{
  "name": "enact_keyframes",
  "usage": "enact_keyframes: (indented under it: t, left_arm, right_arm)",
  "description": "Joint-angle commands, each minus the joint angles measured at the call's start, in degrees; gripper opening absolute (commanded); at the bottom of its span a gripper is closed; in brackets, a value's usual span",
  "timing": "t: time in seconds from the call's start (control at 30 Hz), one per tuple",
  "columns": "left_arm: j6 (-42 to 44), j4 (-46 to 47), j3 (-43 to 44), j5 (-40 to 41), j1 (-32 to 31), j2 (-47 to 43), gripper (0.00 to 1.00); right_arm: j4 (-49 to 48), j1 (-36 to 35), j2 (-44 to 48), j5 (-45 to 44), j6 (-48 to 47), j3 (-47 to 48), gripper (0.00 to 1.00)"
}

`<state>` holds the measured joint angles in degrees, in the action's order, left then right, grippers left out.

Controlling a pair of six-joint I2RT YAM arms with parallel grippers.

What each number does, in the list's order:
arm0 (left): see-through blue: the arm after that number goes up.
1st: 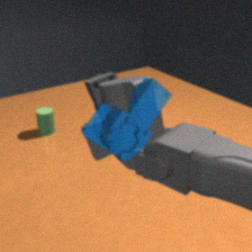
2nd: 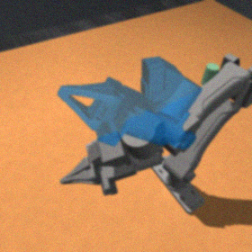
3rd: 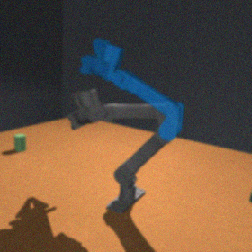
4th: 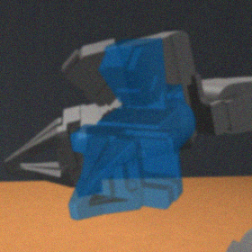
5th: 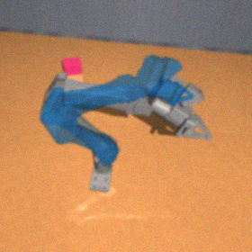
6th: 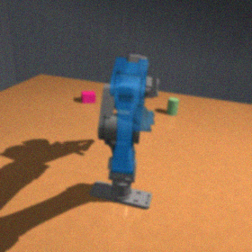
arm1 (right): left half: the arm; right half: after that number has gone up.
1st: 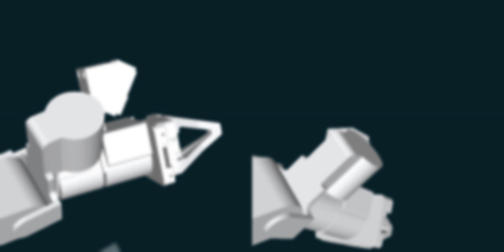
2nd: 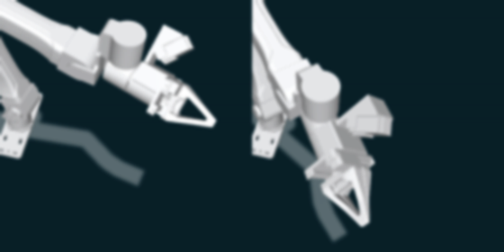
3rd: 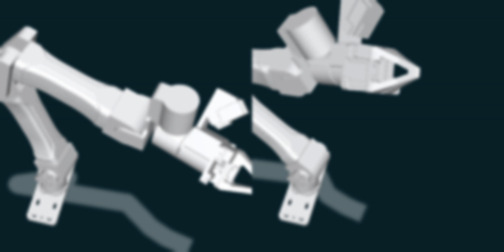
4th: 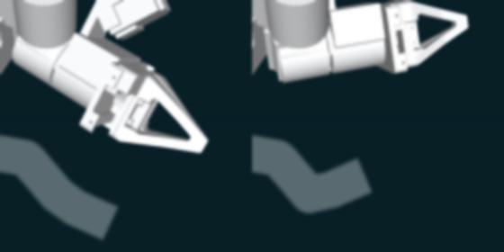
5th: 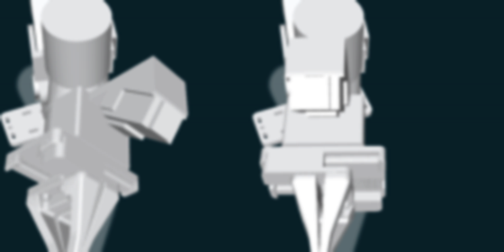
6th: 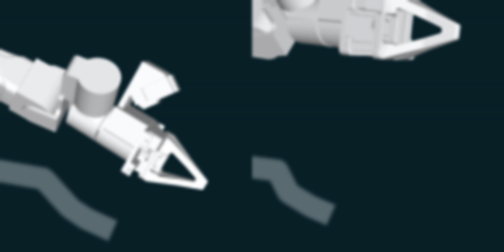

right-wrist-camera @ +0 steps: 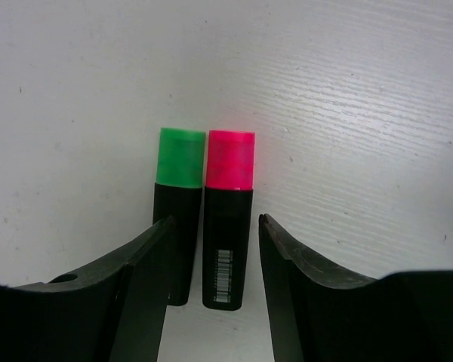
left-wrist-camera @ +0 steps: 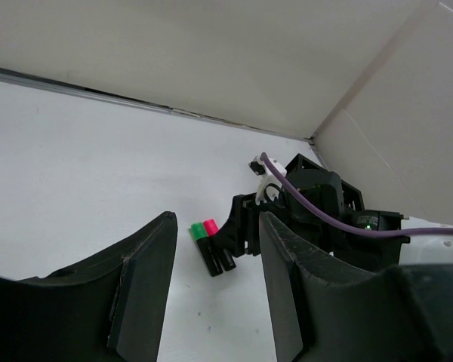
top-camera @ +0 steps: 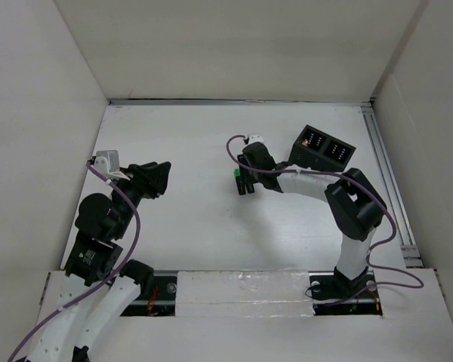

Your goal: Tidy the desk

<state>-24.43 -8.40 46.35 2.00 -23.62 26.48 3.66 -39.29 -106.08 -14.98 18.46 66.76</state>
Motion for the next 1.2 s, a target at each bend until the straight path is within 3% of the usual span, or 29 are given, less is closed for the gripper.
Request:
enact_keyframes:
  t: [0.0,0.13,0.2,0.37,0.6,0.63,0.7,0.73,0.8,0.97,1.17]
  left_arm:
    - [0.61,2.08,-0.56,0.37,0.24,-0.20,0.44]
    - [0.61,1.99,-0.56,0.64,0.24,-0.55,0.44]
    - [0.61,1.99,-0.56,0.81,0.24,-0.64,0.44]
    - [0.69,1.99,-0.47,0.72,0.24,-0.46,0.44]
    - [0.78,2.07,-0.47,0.72,0.24,0.06,0.44]
    - [0.78,2.08,-0.47,0.72,0.24,0.06,0.44]
    - [0.69,2.07,-0.47,0.72,0.24,0.15,0.44]
    - [0.69,2.08,-0.47,0.72,0.24,0.15,0.44]
    - [0.61,2.34,-0.56,0.20,0.24,0.15,0.44]
    - [0.52,2.16,-0.64,-0.15,0.24,-0.02,0.44]
    - [0.52,2.25,-0.64,-0.15,0.24,-1.17,0.44]
  right_arm:
    - [2.31,-0.61,-1.93,-0.92,-0.53,3.98,0.53]
    - [2.84,-0.61,-3.86,-2.33,-0.27,5.13,0.51]
    - [2.93,-0.61,-4.13,-2.86,0.08,5.48,0.44]
    - [3.02,-0.09,-5.62,-3.21,0.26,5.83,0.39]
    - [3.37,-0.09,-9.75,-2.33,-0.09,8.38,0.44]
    - [3.54,0.43,-10.11,-2.24,0.00,8.73,0.42]
    - [2.59,0.44,-9.15,-2.68,0.35,8.91,0.23]
    - [2.58,1.31,-9.14,-2.68,0.35,8.91,0.23]
    - [1.62,2.54,-7.39,-1.90,0.70,9.52,0.18]
    - [-3.04,8.85,5.49,-4.78,2.89,6.46,0.16]
    - [-12.36,21.60,21.78,-7.42,7.46,-7.33,0.17]
